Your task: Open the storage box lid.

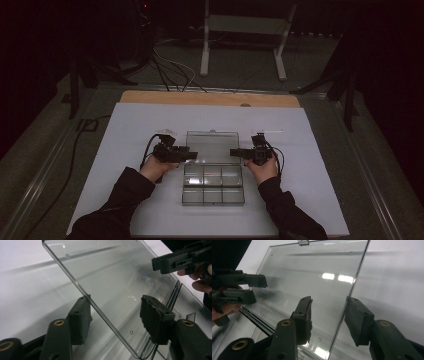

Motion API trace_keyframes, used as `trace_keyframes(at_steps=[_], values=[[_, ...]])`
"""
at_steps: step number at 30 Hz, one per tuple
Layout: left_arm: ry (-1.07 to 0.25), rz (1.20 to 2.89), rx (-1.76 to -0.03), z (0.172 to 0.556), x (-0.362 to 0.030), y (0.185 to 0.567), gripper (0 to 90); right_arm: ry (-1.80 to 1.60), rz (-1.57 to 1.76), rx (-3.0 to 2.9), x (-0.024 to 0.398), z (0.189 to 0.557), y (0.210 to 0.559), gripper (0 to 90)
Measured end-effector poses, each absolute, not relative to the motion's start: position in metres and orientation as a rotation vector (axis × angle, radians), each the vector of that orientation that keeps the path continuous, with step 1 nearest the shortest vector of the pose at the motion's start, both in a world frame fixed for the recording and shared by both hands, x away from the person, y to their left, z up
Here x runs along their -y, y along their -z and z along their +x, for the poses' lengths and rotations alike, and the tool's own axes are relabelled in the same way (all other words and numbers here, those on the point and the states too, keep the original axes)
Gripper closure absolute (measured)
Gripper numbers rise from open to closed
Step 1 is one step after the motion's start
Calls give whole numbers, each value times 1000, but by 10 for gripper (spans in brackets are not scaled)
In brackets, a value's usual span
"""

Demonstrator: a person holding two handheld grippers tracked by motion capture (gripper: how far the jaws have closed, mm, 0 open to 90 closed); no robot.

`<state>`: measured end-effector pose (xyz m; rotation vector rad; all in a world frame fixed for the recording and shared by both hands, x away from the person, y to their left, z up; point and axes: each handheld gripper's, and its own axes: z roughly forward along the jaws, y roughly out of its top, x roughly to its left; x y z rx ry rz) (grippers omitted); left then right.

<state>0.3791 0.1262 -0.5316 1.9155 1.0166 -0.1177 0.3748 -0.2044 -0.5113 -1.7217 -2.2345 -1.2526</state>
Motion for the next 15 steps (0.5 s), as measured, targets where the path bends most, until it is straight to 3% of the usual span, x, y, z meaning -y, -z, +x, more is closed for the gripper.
trace_keyframes(at_steps=[7, 15], values=[[154, 1936, -1079, 382, -121, 533, 330, 1213, -1749, 2202, 203, 376, 516, 511], [126, 1926, -1123, 383, -123, 531, 230, 1275, -1736, 2298, 202, 373, 511, 362]])
